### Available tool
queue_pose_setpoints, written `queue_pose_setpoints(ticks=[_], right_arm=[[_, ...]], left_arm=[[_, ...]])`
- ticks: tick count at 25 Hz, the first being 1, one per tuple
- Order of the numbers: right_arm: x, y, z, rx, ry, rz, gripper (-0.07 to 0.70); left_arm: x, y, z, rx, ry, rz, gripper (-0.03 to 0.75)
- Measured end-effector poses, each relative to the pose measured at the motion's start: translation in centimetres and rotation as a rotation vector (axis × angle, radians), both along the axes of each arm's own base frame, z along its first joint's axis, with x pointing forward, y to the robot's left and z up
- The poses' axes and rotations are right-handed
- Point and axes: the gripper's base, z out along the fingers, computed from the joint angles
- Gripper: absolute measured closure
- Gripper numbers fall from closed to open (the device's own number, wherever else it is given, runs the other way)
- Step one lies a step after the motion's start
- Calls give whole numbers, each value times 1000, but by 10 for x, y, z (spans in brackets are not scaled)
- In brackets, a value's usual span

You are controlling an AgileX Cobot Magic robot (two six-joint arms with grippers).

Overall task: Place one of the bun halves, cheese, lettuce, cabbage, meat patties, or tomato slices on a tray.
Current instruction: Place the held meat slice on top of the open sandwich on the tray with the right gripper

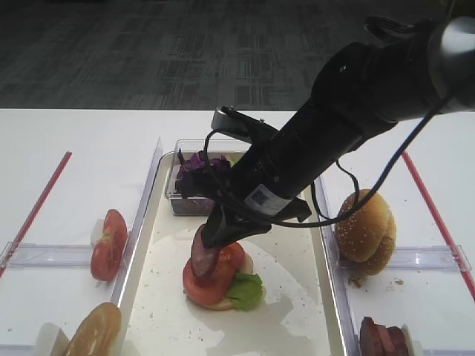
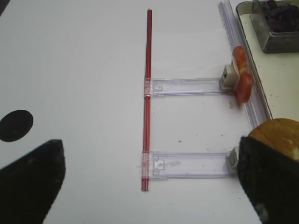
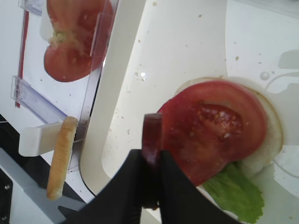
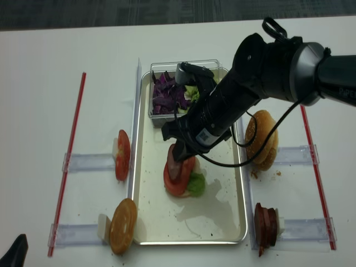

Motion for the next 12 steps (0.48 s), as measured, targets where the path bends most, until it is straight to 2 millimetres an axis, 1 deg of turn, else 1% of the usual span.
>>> queue_pose_setpoints(ticks=[9,12], right_arm=[[1,0,0,0,-9,-3,521],[2,1,-5,-5,2,-5,521]], left_arm=[[0,0,0,2,0,1,26],[0,0,0,2,0,1,26]])
